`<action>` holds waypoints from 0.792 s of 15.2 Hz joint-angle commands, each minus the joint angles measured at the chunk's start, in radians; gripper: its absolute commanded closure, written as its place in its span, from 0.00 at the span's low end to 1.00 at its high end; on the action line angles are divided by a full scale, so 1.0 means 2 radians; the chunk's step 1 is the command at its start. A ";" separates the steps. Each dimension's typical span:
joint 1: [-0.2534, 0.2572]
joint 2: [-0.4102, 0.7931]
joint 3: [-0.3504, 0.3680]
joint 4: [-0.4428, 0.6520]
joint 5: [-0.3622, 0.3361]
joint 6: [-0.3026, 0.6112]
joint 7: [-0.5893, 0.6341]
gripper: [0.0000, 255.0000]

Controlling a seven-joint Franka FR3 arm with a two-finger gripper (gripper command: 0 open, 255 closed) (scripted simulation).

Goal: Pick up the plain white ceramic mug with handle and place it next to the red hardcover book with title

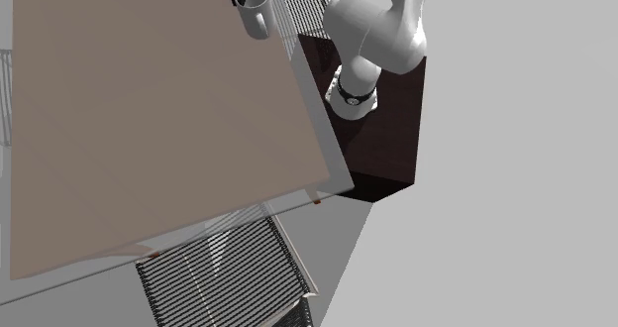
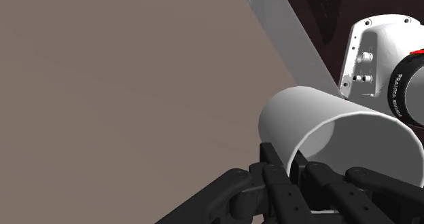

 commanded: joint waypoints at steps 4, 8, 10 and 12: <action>-0.010 -0.002 -0.049 0.040 -0.047 -0.011 -0.063 1.00; -0.008 0.006 -0.091 0.081 -0.081 -0.014 -0.112 1.00; -0.003 0.011 -0.112 0.104 -0.096 -0.015 -0.136 1.00; 0.003 0.016 -0.134 0.130 -0.111 -0.015 -0.160 1.00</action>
